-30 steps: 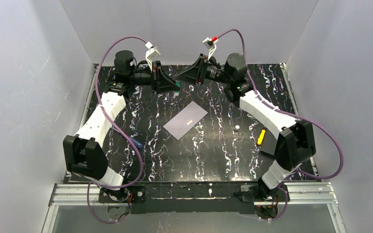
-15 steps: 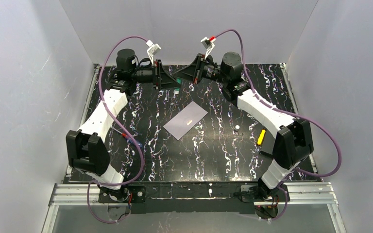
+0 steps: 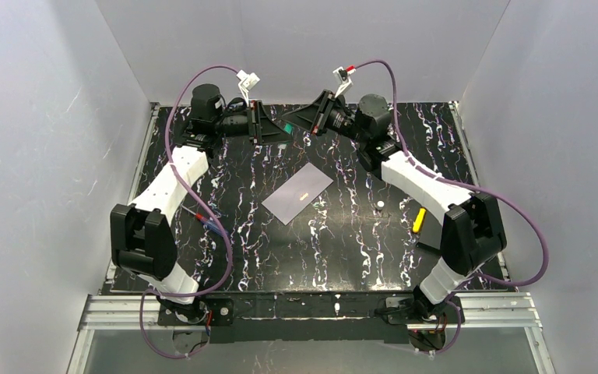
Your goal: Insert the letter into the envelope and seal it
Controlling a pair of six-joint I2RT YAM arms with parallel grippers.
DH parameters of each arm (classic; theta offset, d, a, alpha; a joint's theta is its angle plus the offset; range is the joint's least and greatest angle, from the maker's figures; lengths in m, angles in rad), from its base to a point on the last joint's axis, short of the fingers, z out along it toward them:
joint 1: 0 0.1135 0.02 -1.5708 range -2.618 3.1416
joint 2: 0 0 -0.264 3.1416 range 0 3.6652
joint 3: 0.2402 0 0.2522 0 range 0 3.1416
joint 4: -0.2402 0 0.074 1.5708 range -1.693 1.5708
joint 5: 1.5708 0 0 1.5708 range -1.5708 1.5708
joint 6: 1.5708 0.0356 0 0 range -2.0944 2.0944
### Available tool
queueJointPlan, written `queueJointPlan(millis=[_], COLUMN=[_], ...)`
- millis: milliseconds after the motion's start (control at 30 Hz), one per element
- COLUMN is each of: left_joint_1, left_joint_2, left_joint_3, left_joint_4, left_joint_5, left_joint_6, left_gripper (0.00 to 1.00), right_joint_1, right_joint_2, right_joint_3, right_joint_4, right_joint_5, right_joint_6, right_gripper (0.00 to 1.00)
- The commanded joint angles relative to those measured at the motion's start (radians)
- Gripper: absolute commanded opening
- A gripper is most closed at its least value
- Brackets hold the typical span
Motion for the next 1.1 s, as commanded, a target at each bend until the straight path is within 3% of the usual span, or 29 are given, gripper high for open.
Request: queueJointPlan(millis=[0, 67, 100, 133, 200, 333, 500, 633, 700, 867, 1067], left_joint_1=[-0.013, -0.014, -0.014, -0.013, -0.011, -0.01, -0.009, -0.009, -0.01, -0.014, -0.016], left_joint_2=[0.011, 0.014, 0.013, 0.01, 0.009, 0.005, -0.017, -0.045, -0.058, -0.066, -0.054], left_joint_3=[-0.016, -0.021, -0.028, -0.035, -0.051, -0.127, -0.256, -0.344, -0.372, -0.411, -0.412], left_joint_4=[0.056, 0.06, 0.062, 0.062, 0.062, 0.062, 0.062, 0.057, 0.05, 0.036, 0.03], left_joint_5=[0.036, 0.033, 0.021, 0.008, 0.0, -0.009, -0.03, -0.058, -0.061, -0.065, -0.064], left_joint_6=[-0.029, -0.026, -0.02, -0.011, 0.006, 0.04, 0.058, 0.058, 0.061, 0.069, 0.072], left_gripper=[0.37, 0.15, 0.04, 0.0, 0.0, 0.0, 0.0, 0.0, 0.0, 0.0, 0.0], right_joint_1=[-0.001, -0.001, -0.003, -0.007, -0.026, -0.13, -0.211, -0.216, -0.218, -0.224, -0.226], right_joint_2=[-0.055, -0.056, -0.058, -0.064, -0.105, -0.192, -0.241, -0.181, -0.146, -0.104, -0.024], right_joint_3=[-0.031, -0.036, -0.036, -0.035, -0.046, -0.104, -0.116, -0.062, -0.08, -0.17, -0.227], right_joint_4=[0.13, 0.112, 0.086, 0.046, -0.104, -0.273, -0.661, -1.091, -1.211, -1.292, -1.222], right_joint_5=[0.054, 0.069, 0.078, 0.086, 0.149, 0.251, 0.424, 0.69, 0.8, 0.83, 0.785], right_joint_6=[0.094, 0.104, 0.104, 0.091, 0.047, 0.015, -0.092, -0.25, -0.318, -0.366, -0.403], right_gripper=[0.01, 0.03, 0.08, 0.17, 0.36, 0.5, 0.53, 0.53, 0.56, 0.61, 0.63])
